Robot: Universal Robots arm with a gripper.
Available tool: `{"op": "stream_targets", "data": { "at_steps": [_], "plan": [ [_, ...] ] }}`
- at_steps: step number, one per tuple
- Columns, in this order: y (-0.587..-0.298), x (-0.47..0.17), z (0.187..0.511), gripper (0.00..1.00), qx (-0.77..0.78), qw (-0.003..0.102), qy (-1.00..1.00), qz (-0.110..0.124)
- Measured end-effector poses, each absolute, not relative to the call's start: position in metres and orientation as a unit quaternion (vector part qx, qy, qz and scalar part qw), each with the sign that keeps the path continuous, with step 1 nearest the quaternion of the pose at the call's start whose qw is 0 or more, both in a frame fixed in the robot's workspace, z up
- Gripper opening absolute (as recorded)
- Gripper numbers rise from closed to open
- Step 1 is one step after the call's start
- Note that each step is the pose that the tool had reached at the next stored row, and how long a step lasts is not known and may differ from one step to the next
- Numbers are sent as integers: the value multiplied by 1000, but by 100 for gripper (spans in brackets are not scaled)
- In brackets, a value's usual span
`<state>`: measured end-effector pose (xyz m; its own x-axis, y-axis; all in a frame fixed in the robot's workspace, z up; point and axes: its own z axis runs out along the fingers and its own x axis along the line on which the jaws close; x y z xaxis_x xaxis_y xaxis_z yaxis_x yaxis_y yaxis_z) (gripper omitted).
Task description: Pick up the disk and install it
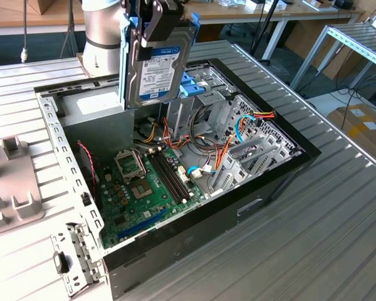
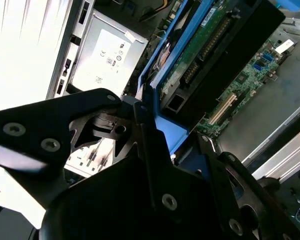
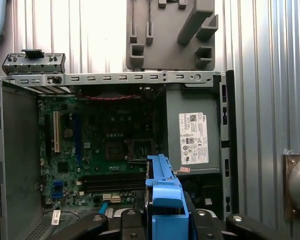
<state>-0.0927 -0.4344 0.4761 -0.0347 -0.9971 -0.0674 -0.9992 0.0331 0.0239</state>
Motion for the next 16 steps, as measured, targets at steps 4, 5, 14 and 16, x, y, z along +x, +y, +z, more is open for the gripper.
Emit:
{"op": "stream_targets", "data": {
  "at_steps": [4, 5, 14, 16],
  "plan": [
    [-437, -92, 476, 37, -695, 16, 718, 32],
    [-437, -92, 476, 37, -695, 16, 718, 32],
    [-443, -92, 475, 37, -695, 16, 718, 32],
    [-445, -91, 475, 37, -695, 16, 718, 32]
  ]
}}
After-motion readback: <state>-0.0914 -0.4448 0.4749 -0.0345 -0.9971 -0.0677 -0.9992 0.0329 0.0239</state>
